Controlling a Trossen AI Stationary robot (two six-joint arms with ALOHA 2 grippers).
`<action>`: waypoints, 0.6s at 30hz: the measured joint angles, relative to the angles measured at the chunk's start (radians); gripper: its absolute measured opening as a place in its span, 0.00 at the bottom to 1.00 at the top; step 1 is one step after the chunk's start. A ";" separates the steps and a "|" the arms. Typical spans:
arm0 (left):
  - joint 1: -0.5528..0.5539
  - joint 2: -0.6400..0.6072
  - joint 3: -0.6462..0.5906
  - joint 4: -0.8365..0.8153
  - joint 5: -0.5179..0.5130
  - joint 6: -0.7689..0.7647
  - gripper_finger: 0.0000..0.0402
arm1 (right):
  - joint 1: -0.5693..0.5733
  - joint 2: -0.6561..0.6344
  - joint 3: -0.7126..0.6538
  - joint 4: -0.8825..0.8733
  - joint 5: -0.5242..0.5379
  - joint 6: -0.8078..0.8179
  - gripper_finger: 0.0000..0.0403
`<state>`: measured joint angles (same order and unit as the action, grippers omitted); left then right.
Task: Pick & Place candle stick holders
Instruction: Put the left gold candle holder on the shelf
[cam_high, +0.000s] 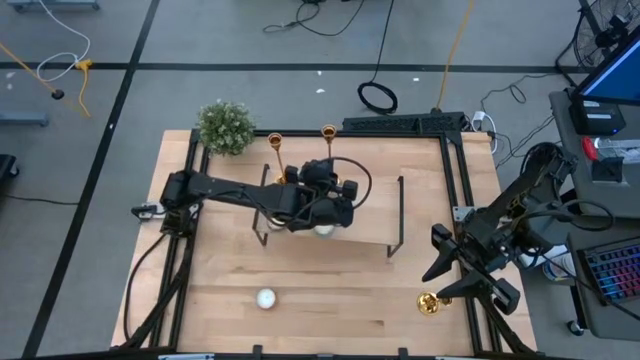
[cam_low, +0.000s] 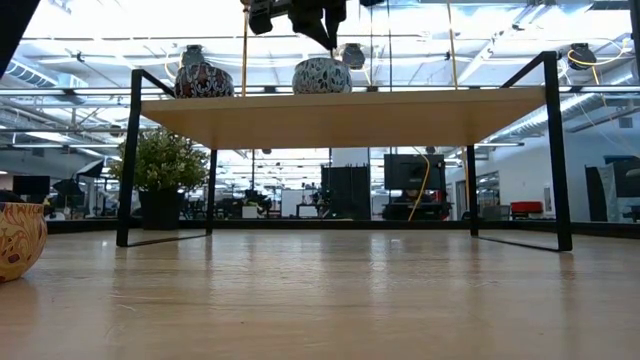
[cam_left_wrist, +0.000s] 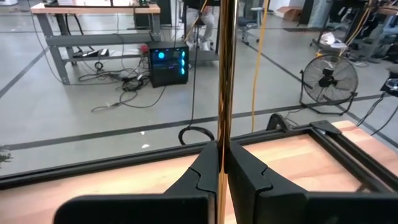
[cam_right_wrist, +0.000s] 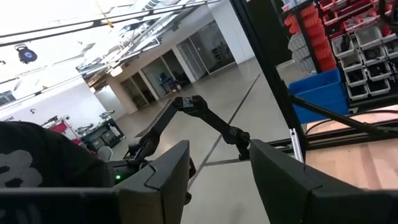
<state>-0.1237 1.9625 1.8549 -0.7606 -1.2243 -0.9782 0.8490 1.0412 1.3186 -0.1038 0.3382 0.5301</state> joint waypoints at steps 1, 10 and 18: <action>0.002 0.000 0.000 -0.003 0.007 0.000 0.04 | 0.000 0.000 0.000 0.000 0.000 0.000 0.41; 0.017 0.000 0.000 -0.030 0.018 -0.001 0.04 | 0.000 0.000 0.000 -0.002 0.000 0.000 0.41; 0.018 0.000 0.000 -0.071 0.029 -0.031 0.04 | 0.000 0.000 0.000 -0.003 -0.001 0.001 0.41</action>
<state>-0.1055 1.9625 1.8549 -0.8316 -1.1950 -1.0095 0.8490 1.0412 1.3186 -0.1066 0.3374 0.5308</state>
